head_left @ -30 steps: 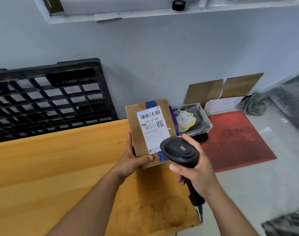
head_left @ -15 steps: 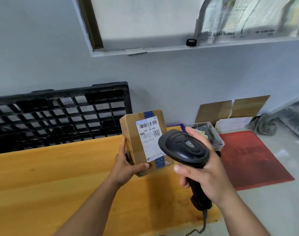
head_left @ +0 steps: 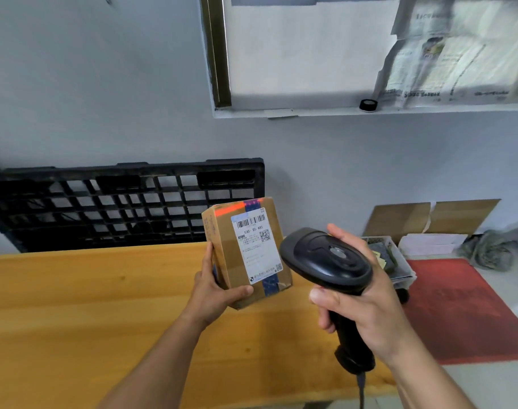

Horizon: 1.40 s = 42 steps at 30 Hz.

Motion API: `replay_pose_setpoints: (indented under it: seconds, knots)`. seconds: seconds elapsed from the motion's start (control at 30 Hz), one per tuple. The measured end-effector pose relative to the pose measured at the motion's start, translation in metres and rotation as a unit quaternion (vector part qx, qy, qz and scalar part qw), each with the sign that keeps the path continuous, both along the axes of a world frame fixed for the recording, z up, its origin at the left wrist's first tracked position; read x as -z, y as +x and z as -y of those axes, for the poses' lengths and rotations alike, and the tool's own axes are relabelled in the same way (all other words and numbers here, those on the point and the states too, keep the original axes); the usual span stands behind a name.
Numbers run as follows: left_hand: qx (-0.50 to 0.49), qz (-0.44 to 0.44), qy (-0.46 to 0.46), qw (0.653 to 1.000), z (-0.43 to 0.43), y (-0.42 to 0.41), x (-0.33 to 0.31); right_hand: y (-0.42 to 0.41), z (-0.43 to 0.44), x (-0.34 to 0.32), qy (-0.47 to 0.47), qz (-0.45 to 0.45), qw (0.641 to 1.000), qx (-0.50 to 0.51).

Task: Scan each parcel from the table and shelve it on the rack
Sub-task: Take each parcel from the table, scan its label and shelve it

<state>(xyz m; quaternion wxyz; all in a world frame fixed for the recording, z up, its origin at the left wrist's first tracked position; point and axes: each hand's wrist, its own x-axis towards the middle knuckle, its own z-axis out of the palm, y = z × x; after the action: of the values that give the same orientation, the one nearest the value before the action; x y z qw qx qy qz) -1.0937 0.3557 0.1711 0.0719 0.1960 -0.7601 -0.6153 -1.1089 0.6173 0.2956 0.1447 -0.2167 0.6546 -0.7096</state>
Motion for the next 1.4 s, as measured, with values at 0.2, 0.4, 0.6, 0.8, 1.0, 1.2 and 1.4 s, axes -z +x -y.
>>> replay_pose_setpoints:
  seconds: [0.2,0.4,0.6,0.8,1.0,1.2,1.4]
  knots:
    - [-0.013,-0.003,-0.011,1.0,0.017,0.012,0.003,0.019,0.012,-0.002,0.006,0.005,1.0,-0.002]
    - [-0.016,-0.003,-0.01,1.0,0.027,0.024,0.003,0.033,0.019,0.001,0.019,0.004,1.0,0.001]
    - [-0.045,0.003,-0.03,0.999,0.034,0.042,-0.001,0.037,0.025,0.004,0.024,0.001,0.999,-0.021]
    - [-0.097,0.0,-0.037,0.995,0.029,0.065,-0.013,0.026,0.025,0.001,0.018,-0.007,0.998,-0.062]
    - [-0.165,-0.019,-0.022,0.986,0.008,0.094,-0.023,0.016,0.019,-0.005,0.029,-0.025,0.994,-0.103]
    - [-0.251,-0.056,0.024,0.966,-0.022,0.126,-0.028,0.01,0.019,0.003,0.026,-0.036,0.985,-0.166]
    - [-0.352,-0.057,0.035,0.934,-0.042,0.177,-0.03,0.013,0.039,0.018,0.016,-0.024,0.963,-0.269]
